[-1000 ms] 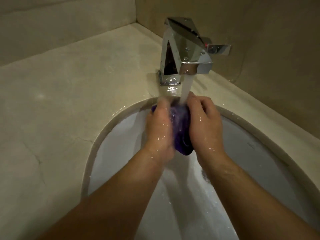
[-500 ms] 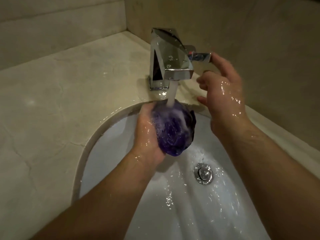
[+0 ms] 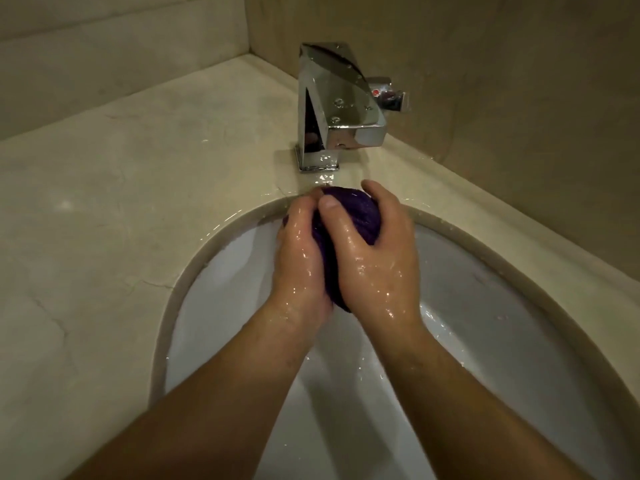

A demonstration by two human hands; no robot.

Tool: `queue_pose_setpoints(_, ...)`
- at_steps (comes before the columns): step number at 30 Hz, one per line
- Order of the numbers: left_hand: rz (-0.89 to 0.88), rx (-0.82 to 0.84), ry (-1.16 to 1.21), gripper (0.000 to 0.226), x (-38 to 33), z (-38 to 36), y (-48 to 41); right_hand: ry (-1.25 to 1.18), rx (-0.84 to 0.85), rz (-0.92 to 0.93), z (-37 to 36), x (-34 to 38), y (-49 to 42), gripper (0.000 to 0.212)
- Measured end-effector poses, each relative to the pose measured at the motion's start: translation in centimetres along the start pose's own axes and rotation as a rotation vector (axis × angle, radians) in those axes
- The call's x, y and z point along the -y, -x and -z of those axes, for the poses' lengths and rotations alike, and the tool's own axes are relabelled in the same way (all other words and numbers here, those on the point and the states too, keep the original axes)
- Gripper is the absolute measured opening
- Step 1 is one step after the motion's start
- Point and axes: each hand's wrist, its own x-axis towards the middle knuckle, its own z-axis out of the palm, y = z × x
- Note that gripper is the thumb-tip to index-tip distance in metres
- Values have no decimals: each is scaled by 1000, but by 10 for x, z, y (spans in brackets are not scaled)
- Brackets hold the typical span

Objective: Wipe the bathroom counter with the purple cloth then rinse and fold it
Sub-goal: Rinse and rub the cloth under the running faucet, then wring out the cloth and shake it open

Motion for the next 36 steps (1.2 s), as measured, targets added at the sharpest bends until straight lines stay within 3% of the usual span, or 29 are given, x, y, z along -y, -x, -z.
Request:
queue_pose_setpoints(4, -225, -73, -221, 24, -5, -13, 27, -175, -216, -54, -2, 4, 14, 17)
queue_pose_setpoints(11, -260, -185, -359, 36, -40, -50, 60, -151, -258, -65, 28, 52, 18, 20)
queue_pose_setpoints(19, -110, -219, -401, 37, -87, -95, 105, -68, -244, -111, 70, 119, 32, 25)
queue_pose_setpoints(24, -80, -148, -444, 26, -115, -113, 130, -98, -255, -132, 86, 155, 42, 22)
queue_pose_setpoints(28, -114, 81, -412, 30, -148, -116, 153, -261, -233, -178, 102, 188, 49, 21)
queue_pose_setpoints(30, -32, 119, -323, 44, -166, -108, 161, -435, -236, -251, 115, 208, 55, 21)
queue_pose_setpoints(33, 226, 142, -220, 60, -184, -100, 177, -735, -148, -371, 132, 235, 67, 27)
queue_pose_setpoints(36, 378, 259, -183, 60, -196, -116, 199, -765, -57, -364, 139, 256, 79, 47)
